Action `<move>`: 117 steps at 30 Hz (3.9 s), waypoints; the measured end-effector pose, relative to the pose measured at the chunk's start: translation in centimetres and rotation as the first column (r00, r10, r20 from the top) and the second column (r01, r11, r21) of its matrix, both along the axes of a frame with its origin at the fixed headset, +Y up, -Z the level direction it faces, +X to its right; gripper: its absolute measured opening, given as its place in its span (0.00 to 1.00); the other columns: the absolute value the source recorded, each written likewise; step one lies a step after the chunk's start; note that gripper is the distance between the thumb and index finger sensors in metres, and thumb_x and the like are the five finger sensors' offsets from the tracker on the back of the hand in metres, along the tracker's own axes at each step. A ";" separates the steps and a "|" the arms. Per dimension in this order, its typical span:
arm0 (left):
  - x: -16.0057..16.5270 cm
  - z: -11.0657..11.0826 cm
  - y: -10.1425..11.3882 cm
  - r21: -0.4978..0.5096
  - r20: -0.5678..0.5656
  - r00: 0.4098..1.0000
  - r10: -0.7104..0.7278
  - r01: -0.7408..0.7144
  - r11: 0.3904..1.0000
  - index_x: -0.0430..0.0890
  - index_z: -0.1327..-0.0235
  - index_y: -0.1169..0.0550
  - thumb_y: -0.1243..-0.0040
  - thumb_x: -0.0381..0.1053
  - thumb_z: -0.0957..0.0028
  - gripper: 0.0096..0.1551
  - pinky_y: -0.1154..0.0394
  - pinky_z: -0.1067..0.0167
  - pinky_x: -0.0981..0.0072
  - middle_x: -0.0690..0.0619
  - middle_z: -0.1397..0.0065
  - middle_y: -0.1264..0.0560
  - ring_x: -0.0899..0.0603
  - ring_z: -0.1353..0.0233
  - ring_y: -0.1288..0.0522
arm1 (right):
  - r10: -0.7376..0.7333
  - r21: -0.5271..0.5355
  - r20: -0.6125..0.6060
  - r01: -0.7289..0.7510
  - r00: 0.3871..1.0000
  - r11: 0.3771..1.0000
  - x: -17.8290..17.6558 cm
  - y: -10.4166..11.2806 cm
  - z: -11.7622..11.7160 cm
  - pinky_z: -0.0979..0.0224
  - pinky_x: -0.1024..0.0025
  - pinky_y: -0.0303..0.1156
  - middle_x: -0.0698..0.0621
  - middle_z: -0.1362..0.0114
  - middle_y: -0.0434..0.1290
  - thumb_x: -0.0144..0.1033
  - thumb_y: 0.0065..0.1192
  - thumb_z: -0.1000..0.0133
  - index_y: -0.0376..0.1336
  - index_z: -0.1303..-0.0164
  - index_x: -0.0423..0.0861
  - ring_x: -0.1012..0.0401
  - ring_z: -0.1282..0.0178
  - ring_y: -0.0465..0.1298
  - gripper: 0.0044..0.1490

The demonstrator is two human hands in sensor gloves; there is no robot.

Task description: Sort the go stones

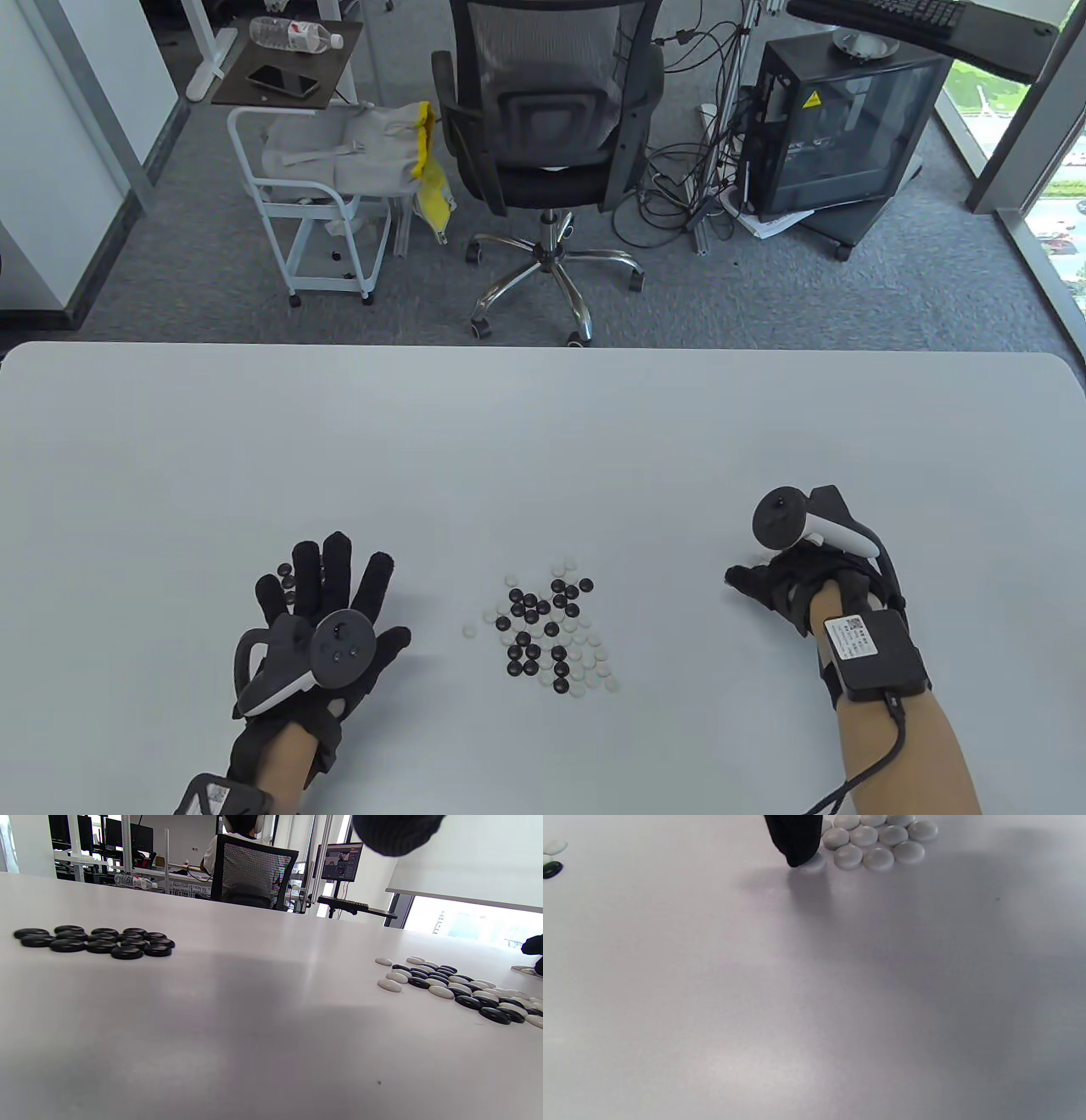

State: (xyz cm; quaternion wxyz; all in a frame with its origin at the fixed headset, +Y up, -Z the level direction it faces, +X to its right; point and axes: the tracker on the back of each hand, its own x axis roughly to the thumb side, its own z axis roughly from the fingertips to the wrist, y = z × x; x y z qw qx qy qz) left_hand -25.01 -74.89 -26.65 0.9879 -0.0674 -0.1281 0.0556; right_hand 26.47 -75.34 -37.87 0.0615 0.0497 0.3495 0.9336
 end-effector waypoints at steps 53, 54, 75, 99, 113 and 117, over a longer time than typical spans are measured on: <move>0.3 -0.3 -0.6 -0.030 0.004 1.000 -0.018 0.018 0.999 0.49 0.13 0.60 0.57 0.66 0.38 0.49 0.73 0.43 0.14 0.31 0.18 0.77 0.23 0.25 0.80 | -0.054 -0.007 0.214 0.057 0.975 0.998 -0.9 -1.1 -5.0 0.37 0.10 0.27 0.19 0.17 0.30 0.56 0.36 0.34 0.53 0.13 0.35 0.23 0.25 0.24 0.48; 0.3 -0.3 -0.6 -0.030 0.003 1.000 -0.016 0.016 0.999 0.49 0.13 0.60 0.57 0.66 0.38 0.49 0.73 0.43 0.14 0.32 0.18 0.77 0.23 0.25 0.80 | -0.057 -0.003 0.232 0.060 0.971 0.998 -0.4 -1.1 -4.8 0.37 0.10 0.27 0.19 0.17 0.30 0.56 0.36 0.34 0.53 0.13 0.35 0.23 0.25 0.24 0.48; 0.2 -0.5 -0.5 -0.036 -0.004 1.000 -0.013 0.013 0.999 0.49 0.13 0.60 0.57 0.66 0.38 0.49 0.73 0.43 0.14 0.32 0.18 0.77 0.23 0.25 0.80 | -0.104 -0.001 -0.001 0.104 0.995 0.995 -5.9 1.9 -4.9 0.37 0.10 0.28 0.19 0.16 0.31 0.55 0.38 0.33 0.57 0.14 0.35 0.23 0.25 0.25 0.47; -0.2 -0.3 -0.4 -0.022 -0.003 1.000 0.010 -0.010 1.000 0.49 0.13 0.60 0.57 0.66 0.38 0.49 0.73 0.43 0.14 0.32 0.18 0.77 0.23 0.25 0.80 | -0.159 -0.051 -0.243 0.151 0.957 0.987 -17.5 -1.3 -5.2 0.36 0.10 0.28 0.20 0.17 0.30 0.55 0.38 0.33 0.54 0.13 0.37 0.24 0.26 0.24 0.46; -0.1 -0.4 -0.6 -0.024 -0.006 1.000 -0.009 0.009 1.000 0.49 0.13 0.60 0.57 0.66 0.38 0.49 0.74 0.44 0.14 0.31 0.18 0.77 0.23 0.25 0.80 | 0.005 -0.004 0.119 -0.004 0.993 1.000 -3.8 -0.8 -5.4 0.37 0.10 0.28 0.19 0.17 0.31 0.55 0.38 0.33 0.55 0.14 0.34 0.23 0.25 0.25 0.47; -0.1 -0.4 -0.8 -0.033 -0.007 1.000 -0.015 0.015 0.999 0.49 0.13 0.60 0.57 0.66 0.37 0.49 0.74 0.44 0.14 0.31 0.18 0.77 0.23 0.25 0.80 | 0.004 -0.004 0.155 -0.003 0.988 1.000 -2.2 -0.8 -5.0 0.37 0.10 0.28 0.19 0.17 0.31 0.55 0.38 0.33 0.55 0.14 0.34 0.23 0.25 0.25 0.47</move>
